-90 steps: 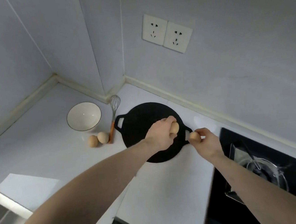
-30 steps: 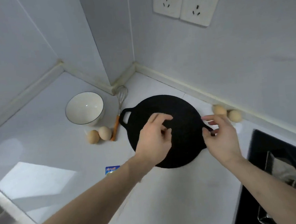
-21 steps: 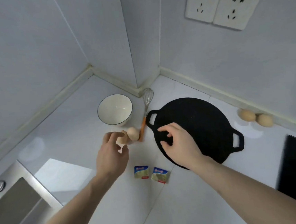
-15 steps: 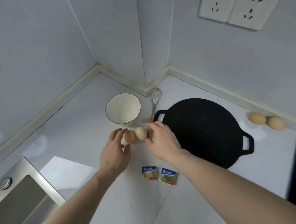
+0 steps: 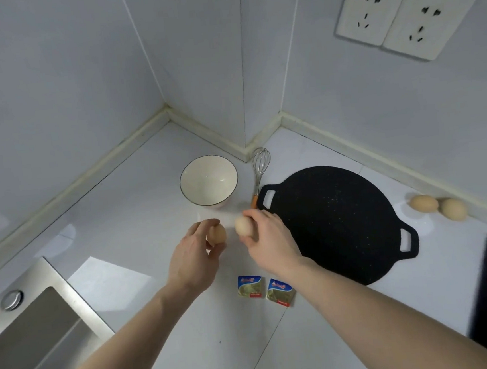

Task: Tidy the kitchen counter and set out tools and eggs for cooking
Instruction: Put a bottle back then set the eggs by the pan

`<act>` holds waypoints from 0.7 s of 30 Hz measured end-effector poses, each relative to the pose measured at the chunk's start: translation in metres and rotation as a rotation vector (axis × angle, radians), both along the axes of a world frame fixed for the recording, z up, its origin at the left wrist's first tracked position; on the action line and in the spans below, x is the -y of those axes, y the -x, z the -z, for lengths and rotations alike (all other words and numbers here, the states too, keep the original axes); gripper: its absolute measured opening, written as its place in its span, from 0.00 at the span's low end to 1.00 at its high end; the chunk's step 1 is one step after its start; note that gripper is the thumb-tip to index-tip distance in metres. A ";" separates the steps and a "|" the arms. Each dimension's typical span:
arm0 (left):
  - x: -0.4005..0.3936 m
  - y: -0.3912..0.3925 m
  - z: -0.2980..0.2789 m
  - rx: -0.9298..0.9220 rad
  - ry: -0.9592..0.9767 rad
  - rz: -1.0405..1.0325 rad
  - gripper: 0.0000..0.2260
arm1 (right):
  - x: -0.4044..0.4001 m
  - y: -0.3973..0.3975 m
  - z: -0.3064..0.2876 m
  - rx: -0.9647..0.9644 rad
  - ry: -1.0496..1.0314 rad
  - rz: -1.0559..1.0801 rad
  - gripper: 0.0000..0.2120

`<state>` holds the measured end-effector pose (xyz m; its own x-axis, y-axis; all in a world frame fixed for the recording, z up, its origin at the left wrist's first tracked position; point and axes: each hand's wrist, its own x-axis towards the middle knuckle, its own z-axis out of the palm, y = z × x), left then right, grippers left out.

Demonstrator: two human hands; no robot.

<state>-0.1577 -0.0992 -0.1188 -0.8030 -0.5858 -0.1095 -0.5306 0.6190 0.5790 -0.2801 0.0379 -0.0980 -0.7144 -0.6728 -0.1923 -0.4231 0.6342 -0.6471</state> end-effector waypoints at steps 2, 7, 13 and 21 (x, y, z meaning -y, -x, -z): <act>-0.014 0.000 -0.012 -0.049 -0.008 -0.005 0.19 | -0.024 0.001 -0.008 0.034 0.043 0.076 0.24; -0.073 0.040 -0.043 -0.133 -0.083 0.134 0.21 | -0.107 0.016 -0.025 0.038 0.083 0.253 0.25; -0.159 0.120 -0.059 -0.174 -0.170 0.397 0.23 | -0.210 0.056 -0.032 0.065 0.140 0.558 0.21; -0.246 0.215 -0.041 -0.053 -0.101 0.628 0.23 | -0.300 0.113 -0.026 0.090 0.017 0.870 0.21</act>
